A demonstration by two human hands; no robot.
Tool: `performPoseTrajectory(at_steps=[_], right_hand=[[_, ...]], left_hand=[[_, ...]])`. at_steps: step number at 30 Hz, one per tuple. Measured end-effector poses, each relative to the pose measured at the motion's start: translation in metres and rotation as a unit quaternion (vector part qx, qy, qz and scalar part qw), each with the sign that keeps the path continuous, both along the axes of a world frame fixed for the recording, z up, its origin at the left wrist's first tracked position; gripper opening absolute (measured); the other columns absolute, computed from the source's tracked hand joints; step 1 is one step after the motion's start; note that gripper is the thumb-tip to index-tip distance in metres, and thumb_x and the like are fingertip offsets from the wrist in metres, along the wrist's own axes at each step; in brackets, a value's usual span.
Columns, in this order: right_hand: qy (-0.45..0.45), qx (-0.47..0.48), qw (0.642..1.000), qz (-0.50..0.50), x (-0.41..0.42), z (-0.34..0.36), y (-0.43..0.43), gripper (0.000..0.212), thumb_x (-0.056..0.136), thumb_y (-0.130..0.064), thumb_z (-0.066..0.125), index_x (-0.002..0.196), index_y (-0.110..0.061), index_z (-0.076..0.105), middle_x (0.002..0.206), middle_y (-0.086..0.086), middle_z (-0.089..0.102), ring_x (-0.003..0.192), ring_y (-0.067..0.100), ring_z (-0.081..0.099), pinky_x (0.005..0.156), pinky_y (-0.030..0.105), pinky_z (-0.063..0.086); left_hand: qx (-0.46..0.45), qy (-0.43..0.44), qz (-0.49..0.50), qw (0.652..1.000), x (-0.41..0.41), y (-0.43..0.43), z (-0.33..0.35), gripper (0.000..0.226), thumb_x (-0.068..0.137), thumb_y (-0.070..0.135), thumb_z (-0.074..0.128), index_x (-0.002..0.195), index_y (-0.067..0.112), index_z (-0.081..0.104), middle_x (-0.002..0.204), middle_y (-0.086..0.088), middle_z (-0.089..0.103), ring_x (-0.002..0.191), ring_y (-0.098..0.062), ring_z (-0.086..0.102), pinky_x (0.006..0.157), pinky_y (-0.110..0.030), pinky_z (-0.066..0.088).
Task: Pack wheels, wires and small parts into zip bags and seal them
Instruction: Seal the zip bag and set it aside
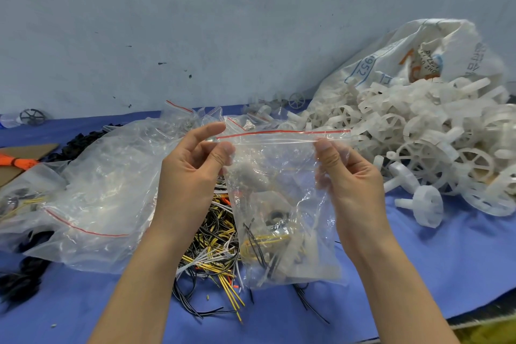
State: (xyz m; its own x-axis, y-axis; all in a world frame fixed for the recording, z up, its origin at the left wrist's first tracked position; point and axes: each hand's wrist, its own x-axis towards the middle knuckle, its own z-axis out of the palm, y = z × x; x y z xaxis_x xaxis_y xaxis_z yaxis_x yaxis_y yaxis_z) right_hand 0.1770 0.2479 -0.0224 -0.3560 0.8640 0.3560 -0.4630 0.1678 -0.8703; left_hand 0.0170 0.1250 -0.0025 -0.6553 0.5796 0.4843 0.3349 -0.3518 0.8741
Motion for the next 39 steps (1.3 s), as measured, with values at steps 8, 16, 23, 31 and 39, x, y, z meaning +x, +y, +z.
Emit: performPoseTrajectory(at_steps=[8,16,23,31,39], right_hand=[[-0.001,-0.003,1.0,-0.009,0.0,0.001,-0.004,0.021,0.083,-0.044,0.072,0.073,-0.026,0.072,0.062,-0.006,0.054,0.056,0.008,0.047,0.057,0.014,0.044],[-0.023,-0.026,0.999,0.015,-0.001,-0.001,-0.002,0.02,0.09,-0.045,0.065,0.085,-0.026,0.069,0.09,0.005,0.075,0.089,0.016,0.07,0.079,0.026,0.053],[-0.044,-0.01,0.997,0.068,-0.003,0.003,-0.008,0.028,0.077,-0.053,0.073,0.087,-0.027,0.077,0.093,0.0,0.075,0.089,0.018,0.071,0.086,0.032,0.054],[-0.036,0.001,0.998,0.056,-0.005,0.003,-0.007,0.023,0.074,-0.046,0.077,0.08,-0.024,0.079,0.07,-0.006,0.068,0.064,0.009,0.059,0.067,0.017,0.05],[-0.023,0.008,0.999,0.041,-0.002,0.006,-0.012,0.014,0.074,-0.034,0.077,0.079,-0.021,0.08,0.068,-0.008,0.069,0.061,0.006,0.056,0.062,0.013,0.047]], left_hand=[[0.001,-0.006,-0.002,1.0,0.003,0.0,0.001,0.025,0.09,0.018,0.067,0.112,0.029,0.067,0.085,0.002,0.072,0.079,-0.008,0.068,0.071,-0.017,0.054],[-0.007,-0.096,-0.094,0.991,0.005,0.004,0.0,0.027,0.086,0.03,0.073,0.112,0.029,0.069,0.092,0.002,0.071,0.085,-0.012,0.066,0.073,-0.023,0.055],[-0.066,-0.135,-0.147,0.978,0.006,0.012,-0.013,0.033,0.076,0.048,0.076,0.094,0.021,0.078,0.101,-0.001,0.074,0.091,-0.013,0.066,0.082,-0.033,0.055],[-0.058,-0.129,-0.154,0.978,0.005,0.014,-0.016,0.029,0.081,0.046,0.076,0.094,0.019,0.077,0.091,0.001,0.071,0.085,-0.011,0.064,0.078,-0.031,0.05],[-0.053,-0.134,-0.171,0.975,0.008,0.013,-0.015,0.023,0.083,0.041,0.073,0.089,0.019,0.076,0.088,0.001,0.069,0.08,-0.009,0.062,0.067,-0.02,0.05]])
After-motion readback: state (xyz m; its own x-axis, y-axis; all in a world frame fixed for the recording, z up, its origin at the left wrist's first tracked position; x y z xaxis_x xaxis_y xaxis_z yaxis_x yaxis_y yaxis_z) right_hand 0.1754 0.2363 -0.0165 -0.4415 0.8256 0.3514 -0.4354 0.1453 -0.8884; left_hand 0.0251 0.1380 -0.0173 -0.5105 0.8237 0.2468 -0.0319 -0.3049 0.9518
